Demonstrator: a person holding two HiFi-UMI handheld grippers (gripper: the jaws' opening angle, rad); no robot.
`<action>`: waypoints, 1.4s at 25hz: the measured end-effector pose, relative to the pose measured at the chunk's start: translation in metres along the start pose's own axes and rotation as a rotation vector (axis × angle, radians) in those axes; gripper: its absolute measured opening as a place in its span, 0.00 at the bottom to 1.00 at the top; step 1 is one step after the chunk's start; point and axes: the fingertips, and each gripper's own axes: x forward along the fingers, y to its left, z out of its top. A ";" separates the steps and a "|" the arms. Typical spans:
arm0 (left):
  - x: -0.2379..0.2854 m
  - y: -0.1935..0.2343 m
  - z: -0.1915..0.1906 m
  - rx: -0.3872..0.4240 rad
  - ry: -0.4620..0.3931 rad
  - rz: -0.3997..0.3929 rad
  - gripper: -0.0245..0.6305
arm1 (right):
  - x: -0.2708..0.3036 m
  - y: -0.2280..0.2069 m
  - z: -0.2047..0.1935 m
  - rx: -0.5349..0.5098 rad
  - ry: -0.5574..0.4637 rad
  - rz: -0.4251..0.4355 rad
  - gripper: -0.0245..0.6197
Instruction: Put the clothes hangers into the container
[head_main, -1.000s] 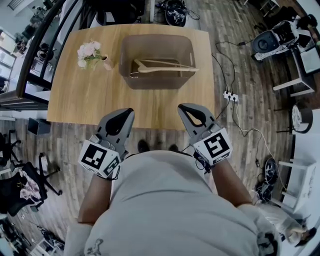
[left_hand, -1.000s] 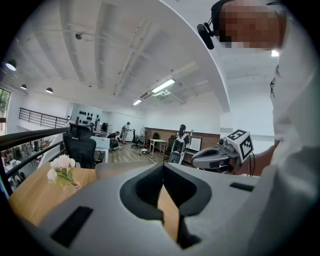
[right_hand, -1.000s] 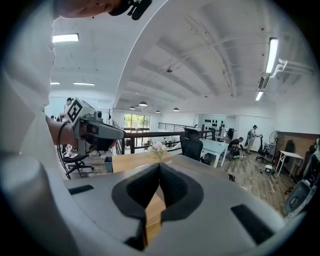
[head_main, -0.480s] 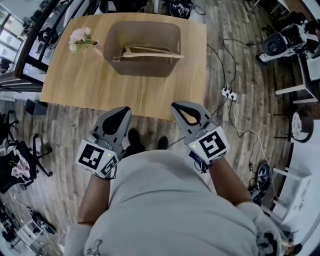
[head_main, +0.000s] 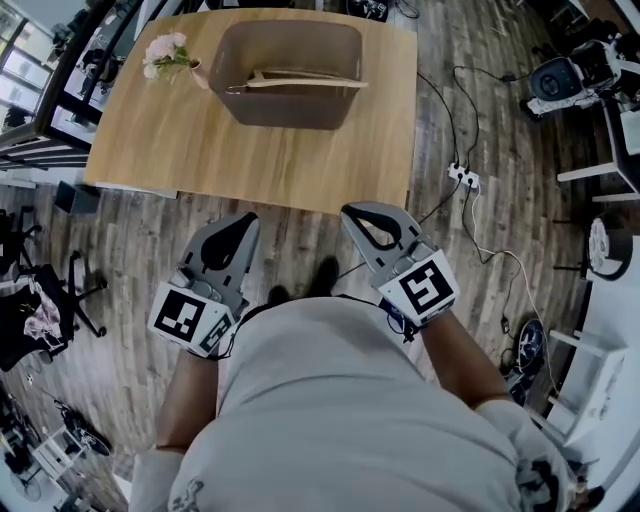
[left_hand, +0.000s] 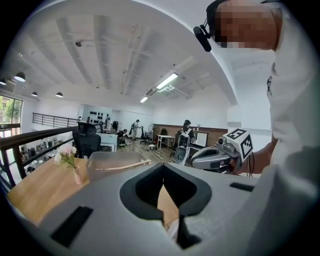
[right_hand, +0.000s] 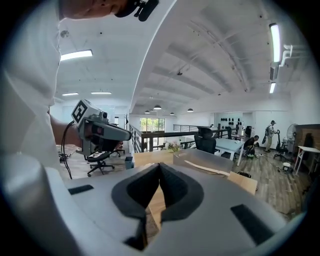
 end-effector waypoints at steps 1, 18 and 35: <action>-0.005 -0.001 -0.001 0.001 -0.004 -0.005 0.05 | -0.002 0.004 0.000 0.002 0.002 -0.009 0.05; -0.124 -0.025 -0.017 0.025 -0.058 -0.100 0.05 | -0.032 0.117 0.016 -0.023 -0.013 -0.141 0.05; -0.203 -0.053 -0.039 0.036 -0.080 -0.127 0.05 | -0.069 0.200 0.007 0.010 -0.032 -0.200 0.05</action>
